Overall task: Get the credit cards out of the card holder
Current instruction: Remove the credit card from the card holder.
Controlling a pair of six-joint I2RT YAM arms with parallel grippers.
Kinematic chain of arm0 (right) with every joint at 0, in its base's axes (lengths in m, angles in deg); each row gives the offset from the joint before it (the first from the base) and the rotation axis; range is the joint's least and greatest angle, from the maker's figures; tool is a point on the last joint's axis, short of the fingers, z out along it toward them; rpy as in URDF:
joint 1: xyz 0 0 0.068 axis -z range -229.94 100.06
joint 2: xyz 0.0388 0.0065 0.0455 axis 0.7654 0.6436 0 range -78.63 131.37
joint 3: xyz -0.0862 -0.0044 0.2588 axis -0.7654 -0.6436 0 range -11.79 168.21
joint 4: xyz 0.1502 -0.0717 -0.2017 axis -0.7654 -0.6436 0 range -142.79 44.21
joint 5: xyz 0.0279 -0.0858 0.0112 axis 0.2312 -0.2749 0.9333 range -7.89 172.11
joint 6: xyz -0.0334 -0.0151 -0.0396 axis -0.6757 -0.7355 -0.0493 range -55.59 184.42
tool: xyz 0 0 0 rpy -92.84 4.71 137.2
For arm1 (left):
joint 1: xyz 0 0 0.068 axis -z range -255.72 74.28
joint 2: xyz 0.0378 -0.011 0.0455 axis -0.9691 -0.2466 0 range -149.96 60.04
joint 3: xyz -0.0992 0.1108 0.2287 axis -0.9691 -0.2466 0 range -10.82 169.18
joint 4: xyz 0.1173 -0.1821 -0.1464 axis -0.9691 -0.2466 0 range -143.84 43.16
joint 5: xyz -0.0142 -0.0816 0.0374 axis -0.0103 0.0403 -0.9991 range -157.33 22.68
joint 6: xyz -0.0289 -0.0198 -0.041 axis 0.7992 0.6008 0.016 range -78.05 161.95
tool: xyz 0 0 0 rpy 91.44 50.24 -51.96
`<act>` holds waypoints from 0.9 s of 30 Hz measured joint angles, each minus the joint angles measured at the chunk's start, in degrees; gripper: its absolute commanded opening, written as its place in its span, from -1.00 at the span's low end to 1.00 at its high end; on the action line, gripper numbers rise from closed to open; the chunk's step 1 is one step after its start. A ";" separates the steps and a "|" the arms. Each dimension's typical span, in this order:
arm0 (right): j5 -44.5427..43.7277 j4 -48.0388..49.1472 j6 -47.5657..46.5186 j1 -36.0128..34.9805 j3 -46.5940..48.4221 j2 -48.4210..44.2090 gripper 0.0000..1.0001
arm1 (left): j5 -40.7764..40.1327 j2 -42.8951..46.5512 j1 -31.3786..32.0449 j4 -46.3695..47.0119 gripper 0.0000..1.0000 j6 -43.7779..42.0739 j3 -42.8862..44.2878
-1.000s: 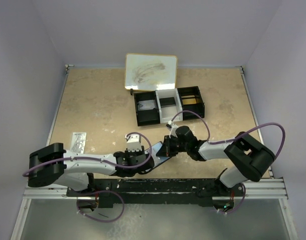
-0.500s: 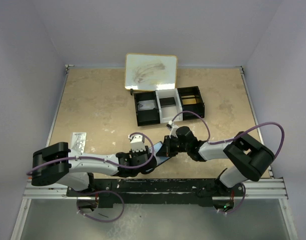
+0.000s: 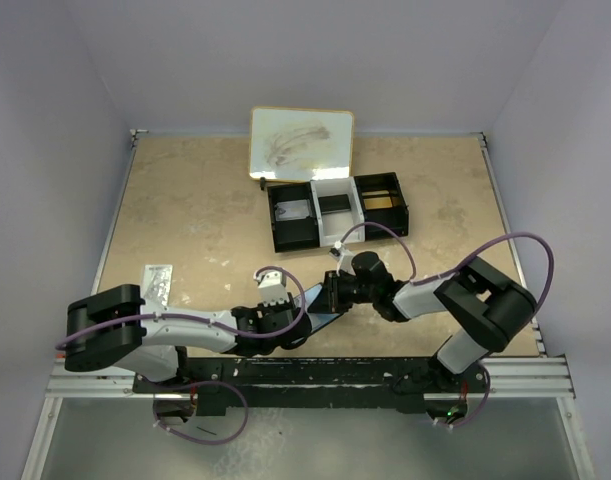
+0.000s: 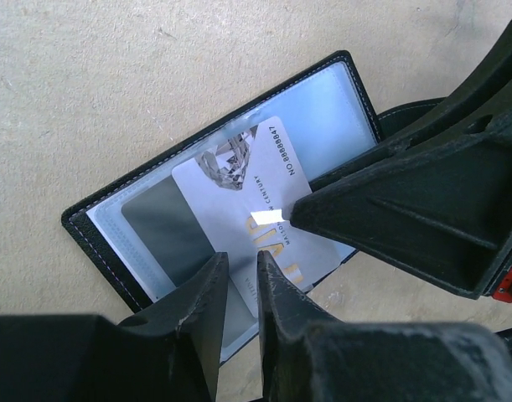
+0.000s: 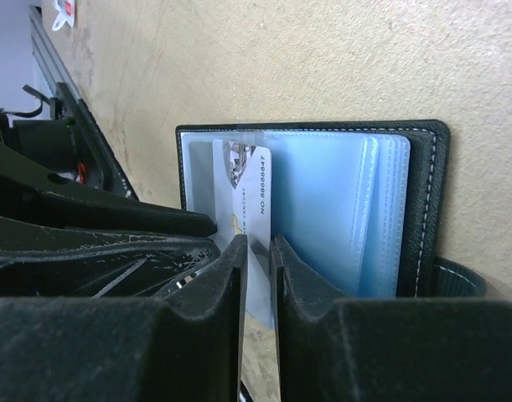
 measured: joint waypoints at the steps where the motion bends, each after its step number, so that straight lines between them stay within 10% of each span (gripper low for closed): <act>1: 0.79 0.98 -0.02 0.11 0.00 0.61 -0.57 | -0.02 -0.04 -0.02 -0.02 -0.66 0.00 0.00; 20: 6.10 8.33 1.18 0.70 -0.09 5.86 -0.59 | -0.22 -0.07 -0.02 -0.50 -0.71 0.50 0.00; 27: 6.60 7.78 1.27 2.01 -0.85 4.81 -0.93 | -0.22 -0.07 -0.02 -0.72 -0.72 0.50 0.00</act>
